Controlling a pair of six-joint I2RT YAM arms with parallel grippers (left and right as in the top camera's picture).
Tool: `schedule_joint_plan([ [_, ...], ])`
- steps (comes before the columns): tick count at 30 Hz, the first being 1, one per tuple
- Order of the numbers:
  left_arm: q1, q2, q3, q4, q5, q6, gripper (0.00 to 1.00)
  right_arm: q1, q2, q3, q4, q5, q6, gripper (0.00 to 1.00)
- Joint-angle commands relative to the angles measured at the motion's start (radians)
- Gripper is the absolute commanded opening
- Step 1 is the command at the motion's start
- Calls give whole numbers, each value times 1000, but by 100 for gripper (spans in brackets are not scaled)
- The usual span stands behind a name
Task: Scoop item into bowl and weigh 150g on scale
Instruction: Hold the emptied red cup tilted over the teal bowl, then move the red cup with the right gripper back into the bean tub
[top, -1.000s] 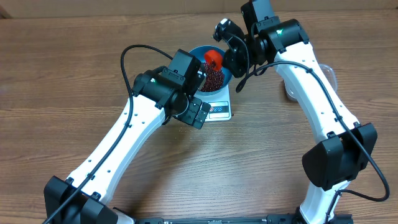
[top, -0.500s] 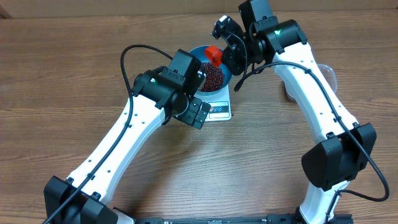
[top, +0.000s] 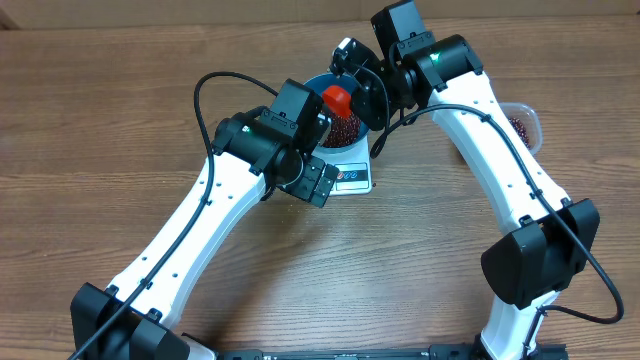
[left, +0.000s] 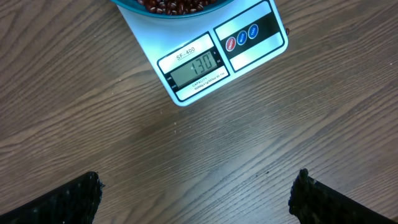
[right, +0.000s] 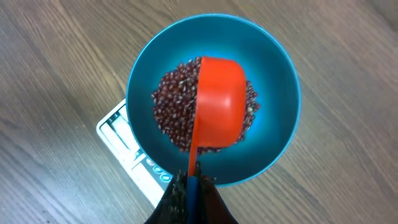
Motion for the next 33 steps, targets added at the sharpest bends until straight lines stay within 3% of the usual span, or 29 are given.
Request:
schedule_joint_plan([
  [1, -2, -11, 9, -3, -3, 15, 100, 6, -31, 29, 32, 43, 74, 4],
  [5, -2, -11, 9, -3, -3, 15, 100, 11, -31, 29, -2, -11, -21, 4],
  [9, -2, -11, 9, -3, -3, 15, 100, 5, -34, 29, 14, -14, 73, 4],
  [12, -2, -11, 9, -3, -3, 15, 100, -31, -47, 29, 11, -143, 82, 4],
  [15, -2, -11, 9, -3, -3, 15, 100, -98, -69, 29, 13, -246, 119, 3],
  [19, -2, -11, 9, -3, -3, 15, 100, -228, -98, 29, -4, -250, 260, 3],
  [24, -2, -11, 9, -3, -3, 16, 100, -401, -111, 29, -76, -245, 330, 4],
  [33, -2, -11, 9, -3, -3, 16, 100, -566, -111, 27, -164, 171, 399, 4],
])
